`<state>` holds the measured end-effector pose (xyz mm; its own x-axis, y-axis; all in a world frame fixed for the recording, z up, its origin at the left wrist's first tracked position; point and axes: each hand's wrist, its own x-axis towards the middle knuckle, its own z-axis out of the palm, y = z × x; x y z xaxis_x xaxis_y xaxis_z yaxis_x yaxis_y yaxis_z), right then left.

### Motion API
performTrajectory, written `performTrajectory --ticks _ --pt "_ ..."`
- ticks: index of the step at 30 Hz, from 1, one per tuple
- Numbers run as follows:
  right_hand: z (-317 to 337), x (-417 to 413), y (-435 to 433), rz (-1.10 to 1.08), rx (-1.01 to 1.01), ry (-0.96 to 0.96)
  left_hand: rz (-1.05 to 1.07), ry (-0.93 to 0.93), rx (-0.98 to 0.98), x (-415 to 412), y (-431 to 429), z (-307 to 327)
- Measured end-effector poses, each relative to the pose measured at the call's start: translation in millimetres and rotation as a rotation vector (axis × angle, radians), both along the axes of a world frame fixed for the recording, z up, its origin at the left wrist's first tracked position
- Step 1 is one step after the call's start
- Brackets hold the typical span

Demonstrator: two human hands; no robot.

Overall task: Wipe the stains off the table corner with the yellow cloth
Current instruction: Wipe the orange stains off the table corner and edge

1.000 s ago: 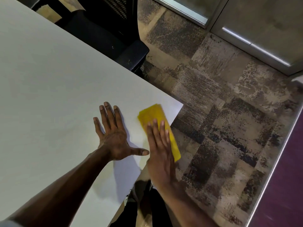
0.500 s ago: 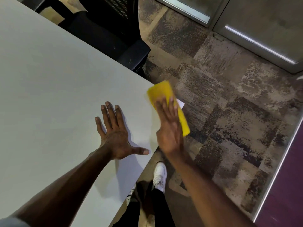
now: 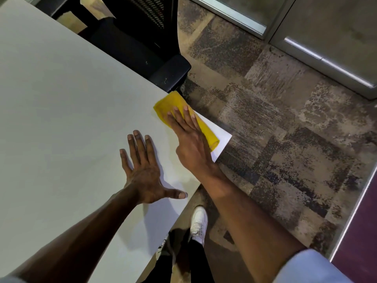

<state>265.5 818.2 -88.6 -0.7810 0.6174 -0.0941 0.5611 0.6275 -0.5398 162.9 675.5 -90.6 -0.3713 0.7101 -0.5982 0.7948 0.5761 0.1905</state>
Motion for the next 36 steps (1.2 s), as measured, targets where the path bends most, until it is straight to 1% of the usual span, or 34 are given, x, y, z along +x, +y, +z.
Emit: performTrajectory --ticks 3,7,10,13,17,20,22,25,28,30,33,36 --pt "2 3 -9 -0.009 0.012 -0.007 -0.005 0.003 0.014 0 -1 -1" --pt "6 52 -63 0.008 -0.077 0.035 -0.007 0.018 0.007 -2 -2 -2" --pt "6 75 -86 0.041 -0.074 0.032 -0.008 0.020 -0.005 -2 -1 -2" --pt "5 62 -64 0.053 -0.081 0.042 0.003 0.014 0.000 -1 -1 0" --pt "-1 13 -4 0.022 -0.005 0.005 0.015 -0.009 0.011 -1 0 1" --pt "-4 -9 22 0.003 -0.024 0.031 0.013 -0.004 0.003 -1 0 2" --pt "-4 -6 18 0.004 -0.016 0.041 0.016 -0.003 -0.002 -1 0 2" --pt "-3 28 -15 -0.003 0.000 0.034 0.018 -0.008 -0.003 -1 0 2" --pt "1 71 -63 -0.029 -0.060 0.081 0.021 -0.007 -0.006 -1 0 3" --pt "3 88 -81 -0.022 -0.072 0.064 0.021 -0.017 -0.013 -1 0 5" --pt "2 82 -67 -0.003 -0.080 0.077 0.021 -0.018 -0.024 -1 2 8" --pt "-1 48 -24 -0.009 -0.051 0.064 0.025 -0.022 -0.029 -1 3 8"
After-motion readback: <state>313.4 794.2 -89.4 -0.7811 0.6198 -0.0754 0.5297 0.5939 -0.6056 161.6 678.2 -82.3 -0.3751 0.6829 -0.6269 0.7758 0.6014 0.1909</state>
